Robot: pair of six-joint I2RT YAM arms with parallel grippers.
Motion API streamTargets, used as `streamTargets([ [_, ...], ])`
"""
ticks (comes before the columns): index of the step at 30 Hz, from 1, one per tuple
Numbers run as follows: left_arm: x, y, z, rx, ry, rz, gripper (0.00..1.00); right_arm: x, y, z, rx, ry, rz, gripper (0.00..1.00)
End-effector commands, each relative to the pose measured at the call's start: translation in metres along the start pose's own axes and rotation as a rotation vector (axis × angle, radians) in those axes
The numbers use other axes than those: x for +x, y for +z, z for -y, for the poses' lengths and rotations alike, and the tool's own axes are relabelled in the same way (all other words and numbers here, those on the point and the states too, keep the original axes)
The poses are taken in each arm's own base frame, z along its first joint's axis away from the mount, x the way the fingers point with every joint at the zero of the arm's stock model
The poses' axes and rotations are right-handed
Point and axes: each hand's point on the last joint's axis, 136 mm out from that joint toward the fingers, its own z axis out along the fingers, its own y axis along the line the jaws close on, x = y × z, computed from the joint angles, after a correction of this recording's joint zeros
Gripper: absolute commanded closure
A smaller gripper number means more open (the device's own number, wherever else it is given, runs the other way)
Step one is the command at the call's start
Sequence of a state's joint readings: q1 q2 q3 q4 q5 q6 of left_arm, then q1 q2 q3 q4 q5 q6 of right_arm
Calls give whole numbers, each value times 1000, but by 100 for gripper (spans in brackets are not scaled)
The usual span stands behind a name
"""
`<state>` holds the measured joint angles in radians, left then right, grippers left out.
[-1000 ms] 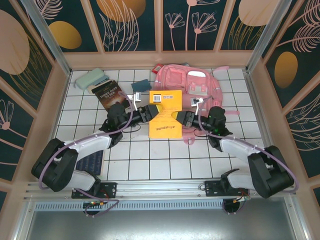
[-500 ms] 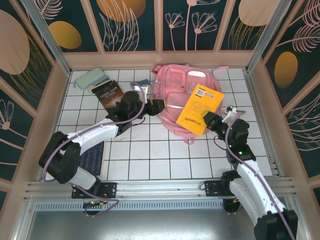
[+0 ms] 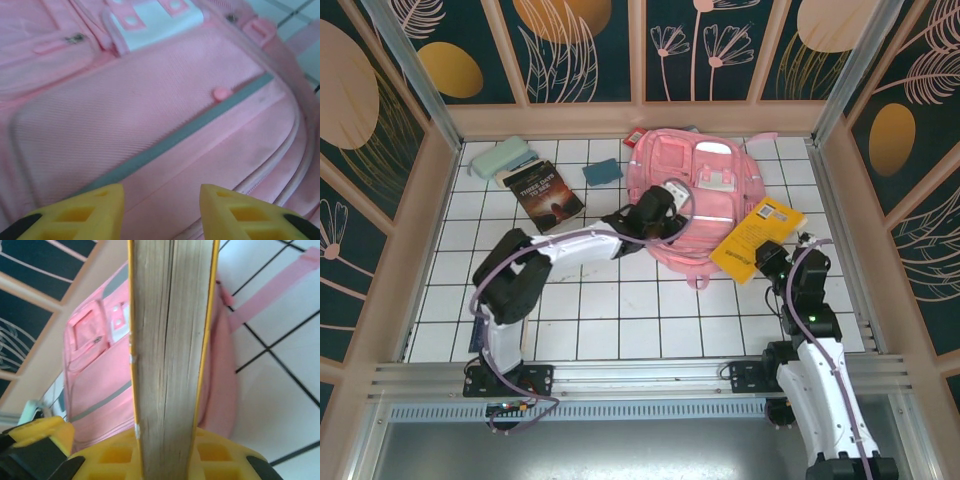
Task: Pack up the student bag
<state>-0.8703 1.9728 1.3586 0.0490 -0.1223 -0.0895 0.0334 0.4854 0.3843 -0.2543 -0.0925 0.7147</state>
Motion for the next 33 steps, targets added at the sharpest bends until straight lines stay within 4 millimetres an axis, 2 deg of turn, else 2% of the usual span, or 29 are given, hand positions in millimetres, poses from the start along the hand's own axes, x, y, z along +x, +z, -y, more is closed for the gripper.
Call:
streamTargets([
  [1, 6, 9, 10, -59, 155, -39, 53, -31, -16, -17, -28, -14, 111, 100],
  [7, 18, 26, 27, -99, 315, -83, 48, -31, -17, -14, -31, -14, 110, 100],
  [14, 22, 46, 12, -252, 429, -109, 44, -26, -14, -13, -51, -3, 86, 100],
  [18, 28, 59, 9, -272, 492, -140, 43, -23, -14, -12, -53, -4, 73, 100],
  [19, 29, 62, 11, -267, 501, -146, 47, -22, -13, -12, -55, -4, 69, 100],
  [20, 30, 63, 11, -264, 508, -150, 57, -22, -13, -13, -60, -6, 66, 100],
  [22, 29, 62, 9, -277, 503, -149, 95, -21, -12, -14, -66, -9, 60, 100],
  [23, 26, 60, 7, -292, 492, -140, 100, -20, -12, -13, -66, -9, 56, 100],
  [27, 1, 42, 5, -311, 418, -71, 100, -21, -12, -18, -86, -25, 53, 100],
  [33, -54, 9, 3, -334, 298, 50, 100, -26, -15, -23, -99, -26, 62, 100],
])
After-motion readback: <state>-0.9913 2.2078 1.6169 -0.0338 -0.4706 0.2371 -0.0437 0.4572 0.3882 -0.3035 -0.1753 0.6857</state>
